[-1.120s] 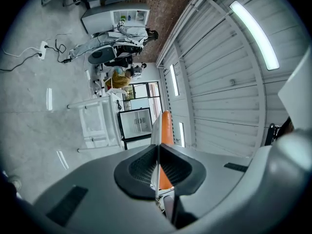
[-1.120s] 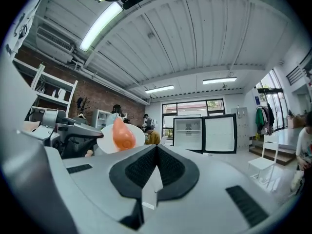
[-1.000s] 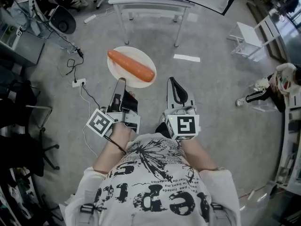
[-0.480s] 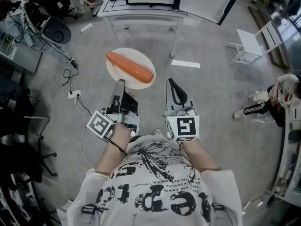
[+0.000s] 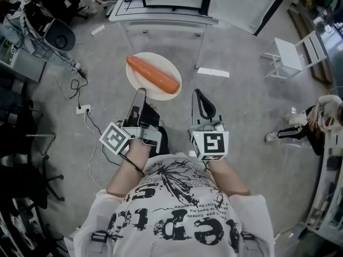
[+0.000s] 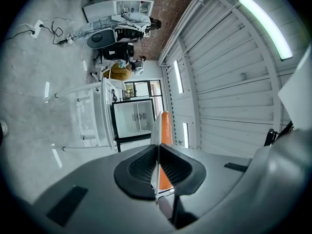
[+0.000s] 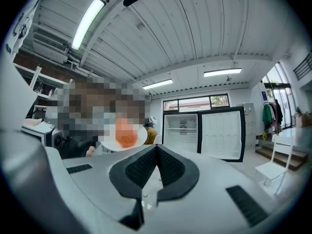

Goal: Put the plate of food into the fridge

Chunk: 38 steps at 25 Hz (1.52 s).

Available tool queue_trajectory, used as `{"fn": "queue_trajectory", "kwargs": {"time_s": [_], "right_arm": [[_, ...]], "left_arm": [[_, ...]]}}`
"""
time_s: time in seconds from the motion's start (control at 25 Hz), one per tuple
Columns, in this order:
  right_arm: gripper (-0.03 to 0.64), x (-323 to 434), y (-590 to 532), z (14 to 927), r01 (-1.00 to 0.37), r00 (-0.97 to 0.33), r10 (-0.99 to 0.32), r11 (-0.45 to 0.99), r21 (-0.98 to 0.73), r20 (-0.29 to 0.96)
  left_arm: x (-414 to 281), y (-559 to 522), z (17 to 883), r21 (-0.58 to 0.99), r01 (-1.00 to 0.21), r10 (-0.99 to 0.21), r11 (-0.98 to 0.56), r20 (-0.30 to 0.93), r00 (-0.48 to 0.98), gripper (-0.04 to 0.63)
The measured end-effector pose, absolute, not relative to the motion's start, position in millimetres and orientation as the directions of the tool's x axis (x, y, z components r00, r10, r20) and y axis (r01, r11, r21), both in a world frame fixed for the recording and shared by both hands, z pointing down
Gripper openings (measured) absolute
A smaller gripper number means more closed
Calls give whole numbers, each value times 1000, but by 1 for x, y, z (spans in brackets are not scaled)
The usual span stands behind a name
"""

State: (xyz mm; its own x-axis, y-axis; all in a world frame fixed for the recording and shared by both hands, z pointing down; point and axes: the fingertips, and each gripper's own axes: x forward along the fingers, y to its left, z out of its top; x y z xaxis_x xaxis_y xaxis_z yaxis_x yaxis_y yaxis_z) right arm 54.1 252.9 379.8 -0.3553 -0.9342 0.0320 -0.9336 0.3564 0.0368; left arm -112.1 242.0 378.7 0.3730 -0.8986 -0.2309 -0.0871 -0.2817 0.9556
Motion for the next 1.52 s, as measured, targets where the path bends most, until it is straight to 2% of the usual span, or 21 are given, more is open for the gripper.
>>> {"fn": "queue_trajectory", "kwargs": {"time_s": [0.44, 0.88, 1.24, 1.52], "right_arm": [[2, 36, 139, 370, -962, -268, -963, 269, 54, 26], [2, -12, 19, 370, -979, -200, -980, 200, 44, 20], [2, -24, -33, 380, -978, -201, -978, 203, 41, 49], [2, -1, -89, 387, -968, -248, -968, 249, 25, 41]], "left_arm": [[-125, 113, 362, 947, -29, -845, -320, -272, 460, 23], [-172, -9, 365, 947, -16, -812, -320, -266, 519, 23], [-182, -63, 371, 952, 13, -816, -304, -268, 512, 23], [-151, -110, 381, 958, 1, -832, -287, -249, 496, 23]]}}
